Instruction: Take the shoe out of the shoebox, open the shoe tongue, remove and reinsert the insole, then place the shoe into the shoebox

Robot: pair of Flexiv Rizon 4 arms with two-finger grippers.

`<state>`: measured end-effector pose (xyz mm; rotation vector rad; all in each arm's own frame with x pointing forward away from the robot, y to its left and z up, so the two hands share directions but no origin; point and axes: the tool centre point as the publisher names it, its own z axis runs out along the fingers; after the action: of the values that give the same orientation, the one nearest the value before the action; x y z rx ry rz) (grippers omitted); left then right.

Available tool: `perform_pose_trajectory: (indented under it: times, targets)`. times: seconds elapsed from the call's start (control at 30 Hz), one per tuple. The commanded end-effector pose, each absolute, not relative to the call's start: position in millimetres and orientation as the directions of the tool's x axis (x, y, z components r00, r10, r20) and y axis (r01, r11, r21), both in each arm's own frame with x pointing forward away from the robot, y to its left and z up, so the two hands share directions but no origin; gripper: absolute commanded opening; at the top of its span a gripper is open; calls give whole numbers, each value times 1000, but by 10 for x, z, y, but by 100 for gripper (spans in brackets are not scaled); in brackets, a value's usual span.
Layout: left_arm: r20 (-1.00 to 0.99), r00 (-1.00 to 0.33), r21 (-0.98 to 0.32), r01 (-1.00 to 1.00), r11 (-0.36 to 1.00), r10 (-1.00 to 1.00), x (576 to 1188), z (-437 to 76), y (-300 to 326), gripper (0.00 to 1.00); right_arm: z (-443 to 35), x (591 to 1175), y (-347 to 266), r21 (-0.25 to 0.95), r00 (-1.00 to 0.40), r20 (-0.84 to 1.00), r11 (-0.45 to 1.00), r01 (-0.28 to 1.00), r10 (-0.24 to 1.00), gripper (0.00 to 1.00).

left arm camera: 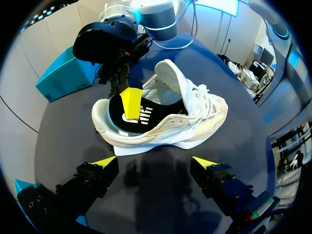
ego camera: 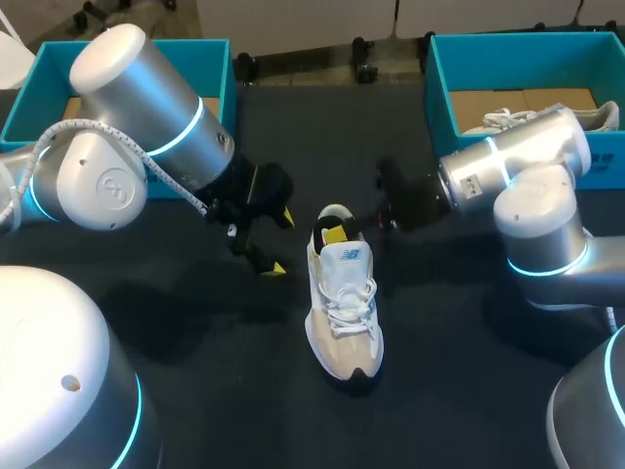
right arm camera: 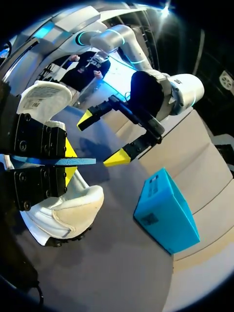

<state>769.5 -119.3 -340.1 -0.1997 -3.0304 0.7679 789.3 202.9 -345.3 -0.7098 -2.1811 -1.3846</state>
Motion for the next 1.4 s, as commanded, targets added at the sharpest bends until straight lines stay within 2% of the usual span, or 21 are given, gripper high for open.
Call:
perform_pose_trajectory:
  times: [0.03, 0.4, 0.47, 0.57, 0.73, 0.97, 1.0, 1.1, 1.2, 1.4]
  targets:
    - [-23, -992, -474, 121, 872, 126, 7692, -3402, -1192, 100, -3524, 7827, 2042, 668, -751, 634, 357, 652, 185, 0]
    - [-23, -992, -474, 121, 872, 126, 7692, -3402, -1192, 100, -3572, 7672, 2000, 653, -728, 653, 333, 681, 208, 0]
    - [-23, -992, -474, 121, 872, 126, 7692, -3402, -1192, 100, -3542, 7676, 1997, 658, -734, 645, 334, 675, 213, 24]
    - [-23, -992, -474, 121, 872, 126, 7692, -3402, -1192, 100, -3489, 7684, 1994, 670, -746, 629, 335, 662, 217, 30]
    - [-23, -992, -474, 121, 872, 126, 7692, -3402, -1192, 100, -3380, 7691, 1983, 694, -769, 598, 334, 638, 227, 45]
    - [-23, -992, -474, 121, 872, 126, 7692, -3402, -1192, 100, -3286, 7722, 1979, 708, -787, 573, 345, 616, 229, 50]
    - [-23, -992, -474, 121, 872, 126, 7692, -3402, -1192, 100, -3278, 7726, 1985, 710, -789, 571, 346, 614, 228, 57]
    - [-23, -992, -474, 121, 872, 126, 7692, -3402, -1192, 100, -3278, 7733, 1995, 711, -791, 570, 349, 611, 224, 59]
    - [-23, -992, -474, 121, 872, 126, 7692, -3402, -1192, 100, -3272, 7750, 1990, 712, -793, 568, 350, 608, 222, 73]
    - [-23, -992, -474, 121, 872, 126, 7692, -3402, -1192, 100, -3163, 7815, 2004, 735, -815, 535, 354, 578, 222, 76]
